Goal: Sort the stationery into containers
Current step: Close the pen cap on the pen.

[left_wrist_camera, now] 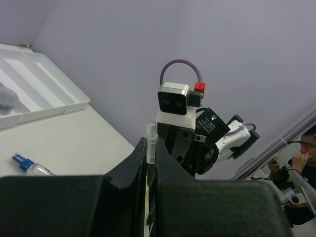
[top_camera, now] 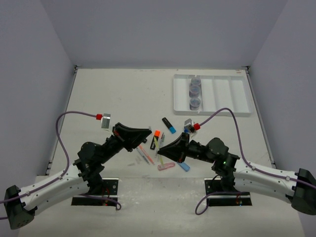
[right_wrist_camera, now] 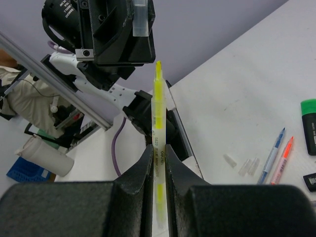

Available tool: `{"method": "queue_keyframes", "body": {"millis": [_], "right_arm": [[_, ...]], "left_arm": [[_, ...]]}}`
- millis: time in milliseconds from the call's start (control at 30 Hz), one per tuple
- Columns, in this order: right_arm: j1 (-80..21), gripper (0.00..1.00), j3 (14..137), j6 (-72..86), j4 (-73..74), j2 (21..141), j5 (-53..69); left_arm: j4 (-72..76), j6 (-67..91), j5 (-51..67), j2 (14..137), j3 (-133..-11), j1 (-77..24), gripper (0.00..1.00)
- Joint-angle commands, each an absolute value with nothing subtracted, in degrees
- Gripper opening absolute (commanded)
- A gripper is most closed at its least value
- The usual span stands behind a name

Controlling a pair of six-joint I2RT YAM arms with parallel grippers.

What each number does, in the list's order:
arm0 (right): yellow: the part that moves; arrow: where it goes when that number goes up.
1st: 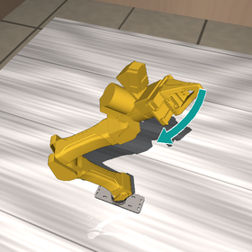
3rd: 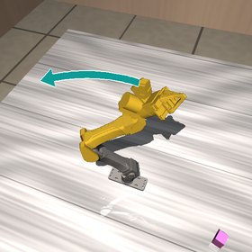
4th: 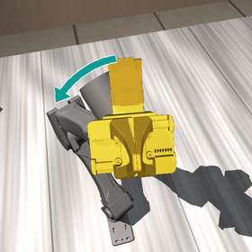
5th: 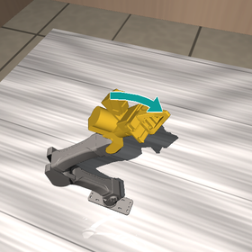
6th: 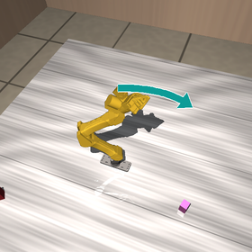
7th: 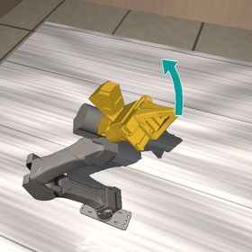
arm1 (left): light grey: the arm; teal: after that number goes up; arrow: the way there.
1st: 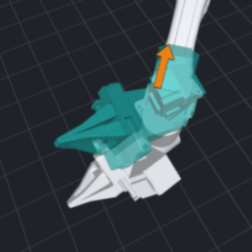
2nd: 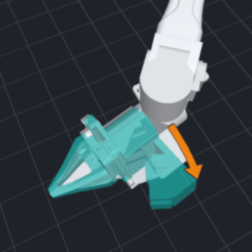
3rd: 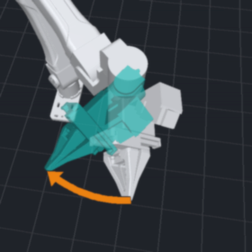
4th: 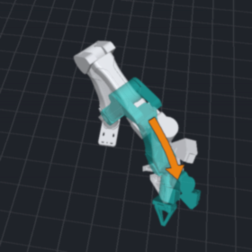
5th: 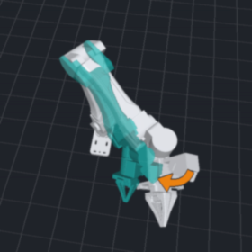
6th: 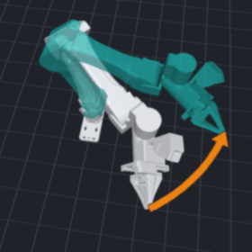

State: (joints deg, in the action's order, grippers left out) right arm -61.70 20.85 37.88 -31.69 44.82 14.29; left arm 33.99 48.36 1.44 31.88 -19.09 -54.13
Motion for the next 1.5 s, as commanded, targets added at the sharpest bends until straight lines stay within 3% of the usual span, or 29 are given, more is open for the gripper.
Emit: {"method": "queue_keyframes", "body": {"millis": [0, 1467], "right_arm": [[-62.49, 0.0, 24.19, 37.01, -33.82, 44.32, 13.38], [-63.81, 0.0, 30.49, 36.04, -29.01, 50.17, 14.59]], "left_arm": [[40.87, 47.54, 2.1, 30.67, -16.52, -54.22, 0.0], [45.36, 47.98, 0.7, 32.68, -15.81, -54.14, 0.0]]}}
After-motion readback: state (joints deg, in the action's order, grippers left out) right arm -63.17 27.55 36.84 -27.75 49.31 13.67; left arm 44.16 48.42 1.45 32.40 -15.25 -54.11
